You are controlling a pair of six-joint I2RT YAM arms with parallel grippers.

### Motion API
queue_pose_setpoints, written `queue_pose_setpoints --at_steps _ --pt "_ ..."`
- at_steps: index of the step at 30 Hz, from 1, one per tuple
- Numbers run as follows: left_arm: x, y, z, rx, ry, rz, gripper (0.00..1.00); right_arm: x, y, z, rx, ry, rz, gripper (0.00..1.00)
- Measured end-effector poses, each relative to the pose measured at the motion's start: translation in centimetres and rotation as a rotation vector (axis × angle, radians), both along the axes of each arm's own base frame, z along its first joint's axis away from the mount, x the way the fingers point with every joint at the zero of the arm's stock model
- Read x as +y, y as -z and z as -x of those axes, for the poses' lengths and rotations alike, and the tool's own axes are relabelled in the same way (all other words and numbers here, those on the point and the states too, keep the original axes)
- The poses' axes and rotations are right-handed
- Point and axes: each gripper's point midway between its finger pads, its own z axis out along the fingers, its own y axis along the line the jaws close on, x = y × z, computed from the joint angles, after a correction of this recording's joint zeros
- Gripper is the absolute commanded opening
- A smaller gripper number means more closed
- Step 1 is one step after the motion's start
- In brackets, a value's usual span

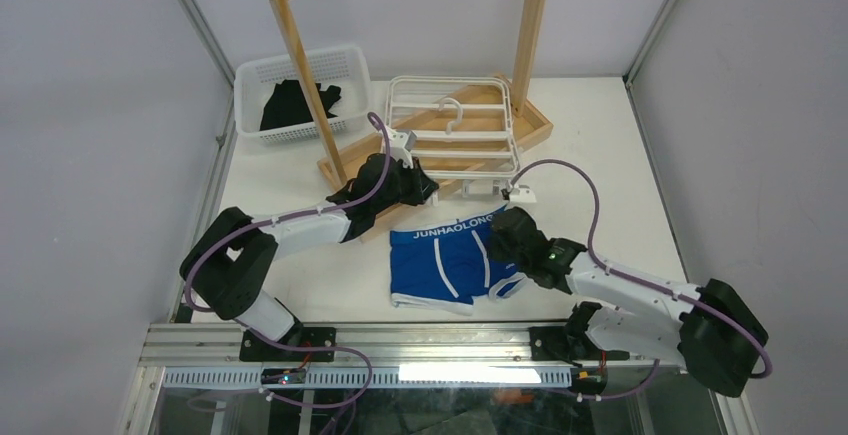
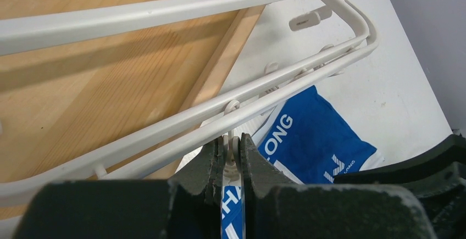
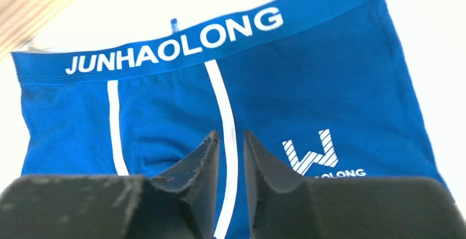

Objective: Clip the underwear to the hanger
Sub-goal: Clamp the underwear onto the hanger.

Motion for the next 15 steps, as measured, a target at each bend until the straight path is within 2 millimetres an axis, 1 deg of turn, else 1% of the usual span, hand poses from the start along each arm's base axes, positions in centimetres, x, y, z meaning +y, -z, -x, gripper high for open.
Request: queue_pose_setpoints --at_steps 2,4,6,8,10,11,13,15 --pt "0.2 -0.2 0.1 -0.001 -0.002 -0.004 0.0 0.0 -1.0 -0.2 -0.038 -0.027 -0.002 0.32" --pt "0.3 -0.5 0.1 -0.005 -0.009 -0.004 0.0 0.9 -2.1 -0.5 -0.085 -0.101 -0.018 0.31" --pt "0.5 -1.0 0.0 -0.017 -0.019 -0.001 0.0 2.4 -2.8 -0.7 -0.118 -0.194 -0.039 0.24" --pt "0.6 -1.5 0.0 -0.027 -0.024 0.003 0.0 4.0 -2.8 -1.1 -0.127 -0.271 -0.044 0.14" --pt "0.7 -1.8 0.0 -0.032 -0.025 0.006 0.0 5.4 -1.9 -1.7 -0.108 -0.326 -0.039 0.04" --pt "0.7 -1.8 0.0 -0.032 -0.025 0.007 0.0 5.9 -1.2 -2.1 -0.09 -0.34 -0.036 0.01" --pt "0.7 -1.8 0.0 -0.03 -0.027 0.004 0.0 6.1 0.2 -2.7 -0.056 -0.337 -0.021 0.0" --pt "0.8 -1.6 0.0 -0.026 -0.03 -0.001 0.0 5.8 1.7 -3.2 -0.017 -0.313 0.003 0.0"
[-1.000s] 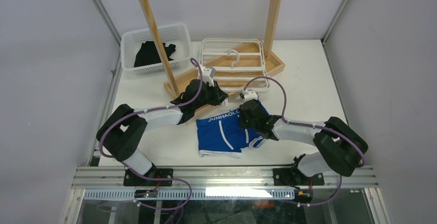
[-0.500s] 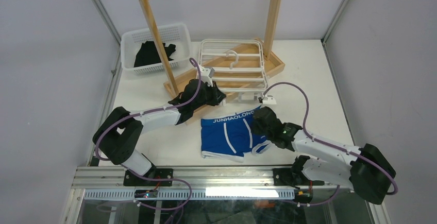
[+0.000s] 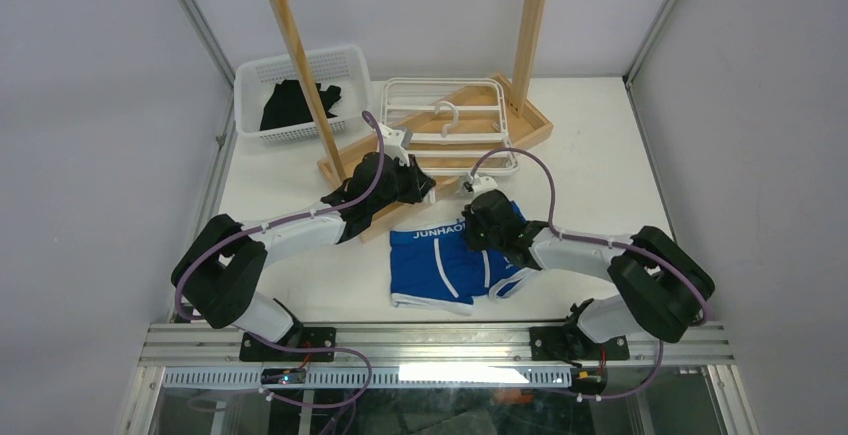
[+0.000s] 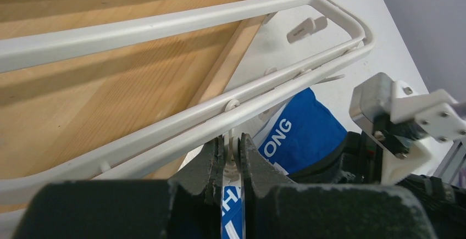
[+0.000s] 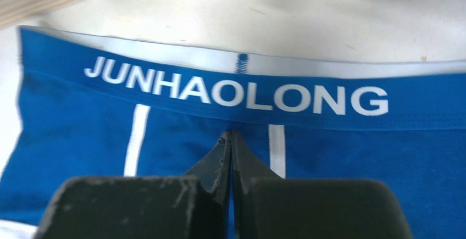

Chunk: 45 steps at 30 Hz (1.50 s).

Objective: Clip the underwear to the hanger
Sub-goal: Clamp the underwear onto the hanger.

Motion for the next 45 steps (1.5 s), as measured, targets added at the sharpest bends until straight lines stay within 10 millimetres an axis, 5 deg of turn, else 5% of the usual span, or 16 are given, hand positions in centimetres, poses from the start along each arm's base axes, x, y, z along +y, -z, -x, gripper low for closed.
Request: queue_pose_setpoints --at_steps 12,14,17,20,25,37,45 --pt "0.4 0.5 0.0 0.011 -0.012 -0.021 0.0 -4.1 1.2 0.8 0.065 0.253 0.039 0.0" --pt "0.4 0.5 0.0 0.012 -0.014 -0.023 0.0 -5.5 1.1 1.8 0.069 0.275 0.051 0.1" --pt "0.4 0.5 0.0 0.012 -0.014 -0.022 0.0 -6.2 -0.2 2.3 0.028 0.252 0.031 0.39" --pt "0.5 0.5 0.1 0.014 -0.015 -0.025 0.0 -4.6 -2.6 1.9 -0.058 0.119 -0.022 0.57" --pt "0.6 0.5 0.1 0.016 -0.018 -0.028 0.0 -0.9 -4.5 1.4 -0.157 -0.171 -0.033 0.64" --pt "0.6 0.5 0.1 0.015 -0.018 -0.028 0.0 5.0 -0.7 -0.2 -0.162 -0.557 0.049 0.71" --pt "0.7 0.4 0.1 0.014 -0.023 -0.03 0.0 6.1 0.1 -1.5 -0.168 -0.593 0.081 0.71"
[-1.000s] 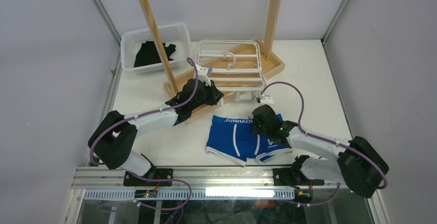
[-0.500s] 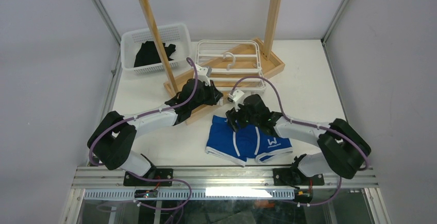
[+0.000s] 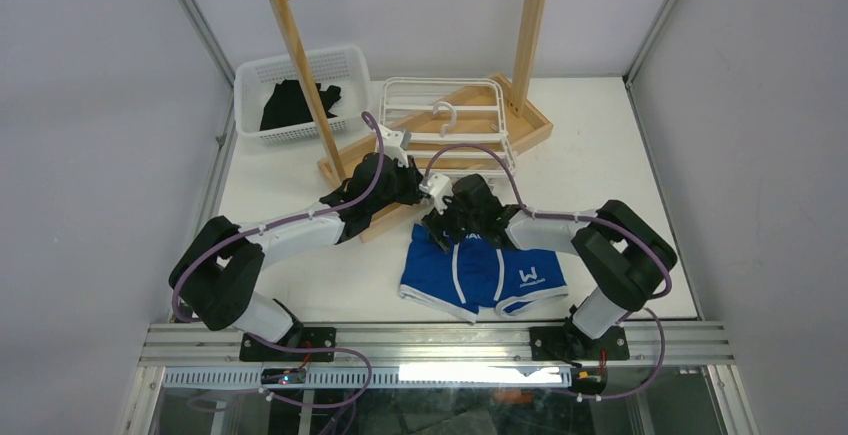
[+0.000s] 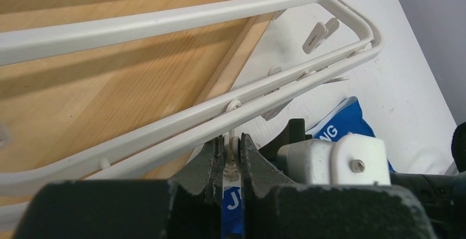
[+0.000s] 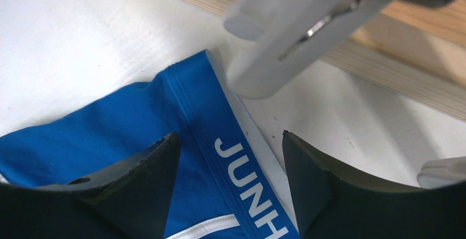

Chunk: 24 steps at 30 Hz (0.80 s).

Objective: Clip the underwear to the hanger
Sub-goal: Clamp the underwear onto the hanger.

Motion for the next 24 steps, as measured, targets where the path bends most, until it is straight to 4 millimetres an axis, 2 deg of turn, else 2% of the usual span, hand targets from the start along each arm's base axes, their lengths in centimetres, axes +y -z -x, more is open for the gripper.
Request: queue_pose_setpoints --at_steps 7,16,21,24 --pt "0.6 -0.8 0.0 -0.016 -0.018 -0.011 0.0 -0.2 1.0 -0.5 -0.009 0.044 0.06 0.65" --pt "1.8 0.1 0.2 -0.007 -0.057 -0.042 0.0 0.0 1.1 0.2 0.002 0.126 0.096 0.52" --pt "2.1 0.7 0.4 0.005 -0.062 -0.046 0.0 0.0 1.1 1.3 0.028 0.163 0.095 0.41" --pt "2.1 0.9 0.5 0.011 -0.064 -0.046 0.0 -0.1 1.1 2.0 0.05 0.189 0.088 0.31"
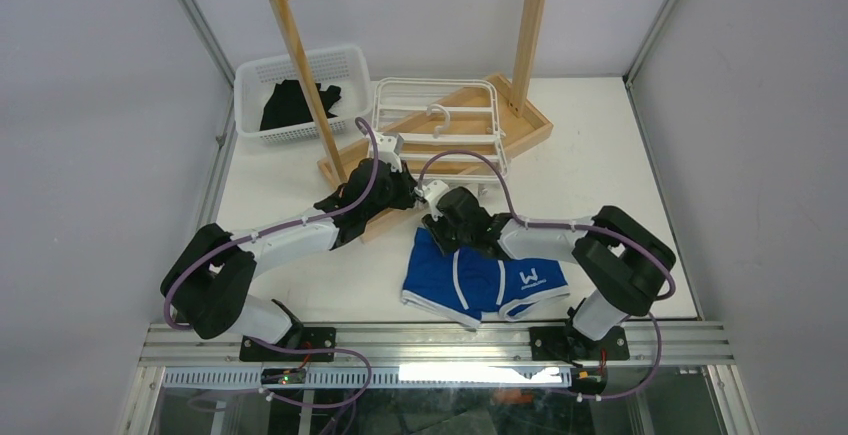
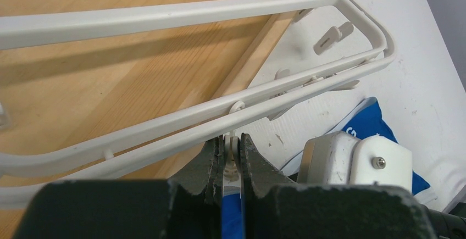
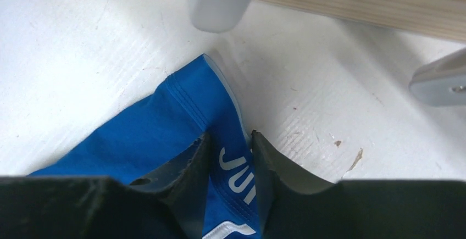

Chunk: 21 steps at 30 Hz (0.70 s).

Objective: Clip the underwear to the hanger
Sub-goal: Clamp the underwear onto the hanger.

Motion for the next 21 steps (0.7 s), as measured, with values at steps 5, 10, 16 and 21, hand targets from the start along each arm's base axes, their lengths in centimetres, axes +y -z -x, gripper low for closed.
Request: queue_pose_setpoints --at_steps 5,10,16,21 --pt "0.1 0.0 -0.1 0.0 -0.005 0.001 0.0 -0.6 0.0 0.1 0.024 0.075 -0.009 0.0" --pt "0.2 0.0 -0.2 0.002 -0.008 0.004 0.0 -1.9 0.0 -0.1 0.021 0.166 0.008 0.0" --pt "0.2 0.0 -0.2 0.003 -0.01 0.007 0.0 -5.7 -1.7 -1.7 -0.078 0.256 0.097 0.0" --pt "0.2 -0.2 -0.2 0.0 -0.011 0.01 0.0 -7.7 -6.1 -4.4 -0.274 0.28 0.159 0.0"
